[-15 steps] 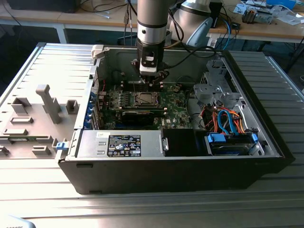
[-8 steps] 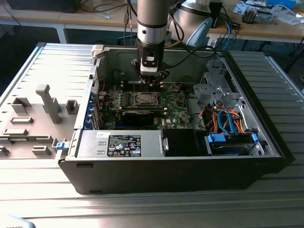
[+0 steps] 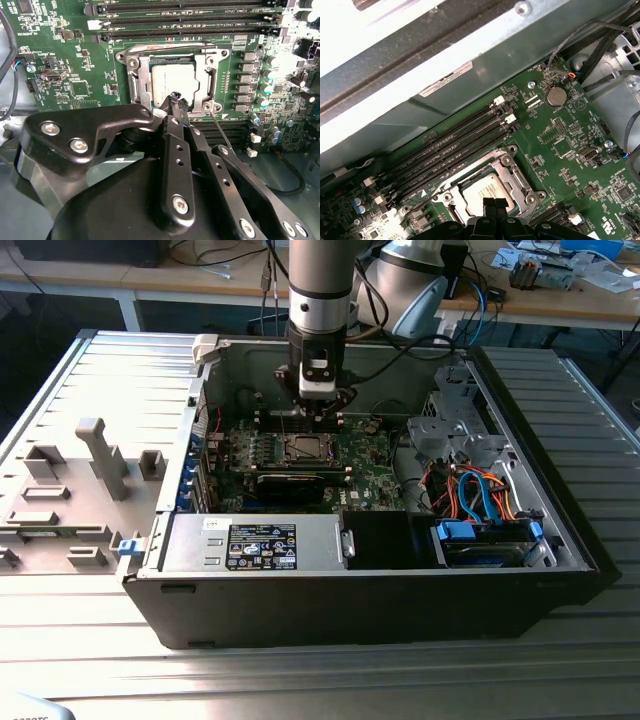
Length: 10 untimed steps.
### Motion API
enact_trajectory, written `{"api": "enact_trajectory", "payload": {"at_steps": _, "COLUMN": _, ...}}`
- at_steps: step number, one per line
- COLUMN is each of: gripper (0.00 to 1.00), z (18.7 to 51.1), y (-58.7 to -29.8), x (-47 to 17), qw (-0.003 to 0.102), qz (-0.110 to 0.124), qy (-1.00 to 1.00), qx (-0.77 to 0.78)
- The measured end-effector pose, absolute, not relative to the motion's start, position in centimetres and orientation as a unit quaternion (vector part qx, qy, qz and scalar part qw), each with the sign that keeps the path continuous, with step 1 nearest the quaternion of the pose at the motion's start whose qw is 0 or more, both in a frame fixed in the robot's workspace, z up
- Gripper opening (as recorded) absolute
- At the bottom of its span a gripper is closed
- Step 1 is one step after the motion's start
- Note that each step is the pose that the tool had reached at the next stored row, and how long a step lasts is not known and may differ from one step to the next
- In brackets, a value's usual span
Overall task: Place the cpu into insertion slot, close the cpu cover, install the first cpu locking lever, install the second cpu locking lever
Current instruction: 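Install the first cpu locking lever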
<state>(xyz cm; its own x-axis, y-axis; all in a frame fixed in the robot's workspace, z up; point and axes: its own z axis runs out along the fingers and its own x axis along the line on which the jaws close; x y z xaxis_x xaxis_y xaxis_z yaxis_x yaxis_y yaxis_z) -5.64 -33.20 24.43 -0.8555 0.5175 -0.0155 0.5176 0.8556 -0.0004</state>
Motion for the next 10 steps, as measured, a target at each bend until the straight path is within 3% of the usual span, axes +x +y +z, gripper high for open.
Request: {"api": "enact_trajectory", "payload": {"at_steps": 10, "gripper": 0.11, "z": 24.43, "y": -33.2, "x": -5.65, "qw": 0.007, "qz": -0.002, "qy": 0.969, "qx": 0.247}}
